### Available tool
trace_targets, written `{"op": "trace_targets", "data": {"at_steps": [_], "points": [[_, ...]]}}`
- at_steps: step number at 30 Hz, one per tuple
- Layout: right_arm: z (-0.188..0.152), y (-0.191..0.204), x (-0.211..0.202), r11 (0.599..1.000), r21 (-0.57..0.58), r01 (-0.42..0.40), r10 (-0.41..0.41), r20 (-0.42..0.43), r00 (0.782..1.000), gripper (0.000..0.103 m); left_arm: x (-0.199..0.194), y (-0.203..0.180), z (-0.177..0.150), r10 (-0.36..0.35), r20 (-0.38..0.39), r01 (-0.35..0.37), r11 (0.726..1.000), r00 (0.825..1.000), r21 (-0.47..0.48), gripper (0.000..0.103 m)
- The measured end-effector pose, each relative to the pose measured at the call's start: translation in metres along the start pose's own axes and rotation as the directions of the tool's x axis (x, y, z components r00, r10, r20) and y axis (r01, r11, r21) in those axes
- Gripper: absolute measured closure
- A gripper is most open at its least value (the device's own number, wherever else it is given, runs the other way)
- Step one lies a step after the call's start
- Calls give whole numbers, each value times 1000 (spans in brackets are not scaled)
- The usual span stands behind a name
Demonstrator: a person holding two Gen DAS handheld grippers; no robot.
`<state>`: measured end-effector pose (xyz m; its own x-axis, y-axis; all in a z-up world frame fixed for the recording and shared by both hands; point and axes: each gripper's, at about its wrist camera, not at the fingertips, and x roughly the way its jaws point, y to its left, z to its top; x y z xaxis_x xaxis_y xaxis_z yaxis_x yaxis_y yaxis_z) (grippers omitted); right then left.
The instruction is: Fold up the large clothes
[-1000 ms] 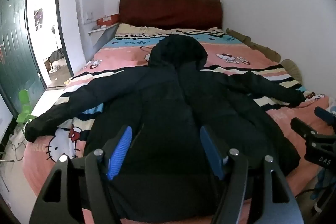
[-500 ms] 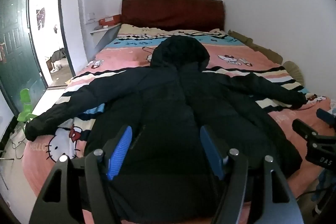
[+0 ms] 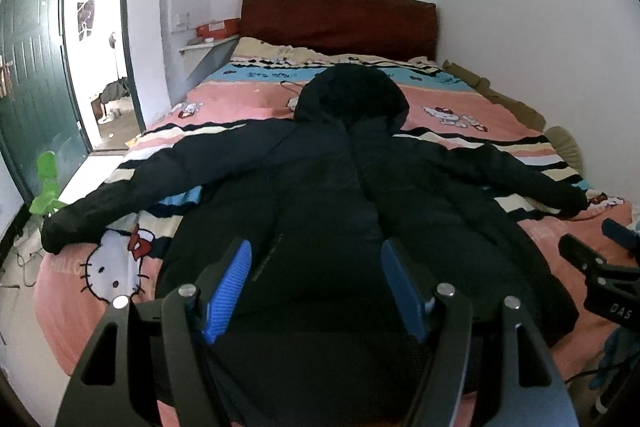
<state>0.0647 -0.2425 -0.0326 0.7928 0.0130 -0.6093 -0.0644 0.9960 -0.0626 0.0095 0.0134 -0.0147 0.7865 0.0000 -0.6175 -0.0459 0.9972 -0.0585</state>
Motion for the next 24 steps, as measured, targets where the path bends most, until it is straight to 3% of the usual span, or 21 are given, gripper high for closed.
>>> {"op": "trace_targets", "data": {"at_steps": [8,11,15,20,24], "points": [[3,2,11,1000,2,-5,5,-18,1000,1,10,15,2,-6,-35,5,999,999,-34,37],[5,3,15,1000,2,-7,7,-27,1000,1,16,24,2,-45,-66,43,998,997,-36,37],[12,4,22,1000,8,-3,3,-41,999,1,24,51,4,-96,-91,86,990,991,-108,37],[23,11,30,1000,-7,3,-4,-50,999,1,39,114,4,-119,-79,96,962,990,-254,37],[33,18,42,1000,-17,18,-19,-68,998,1,54,181,-1,-98,-61,66,914,993,-400,37]]}}
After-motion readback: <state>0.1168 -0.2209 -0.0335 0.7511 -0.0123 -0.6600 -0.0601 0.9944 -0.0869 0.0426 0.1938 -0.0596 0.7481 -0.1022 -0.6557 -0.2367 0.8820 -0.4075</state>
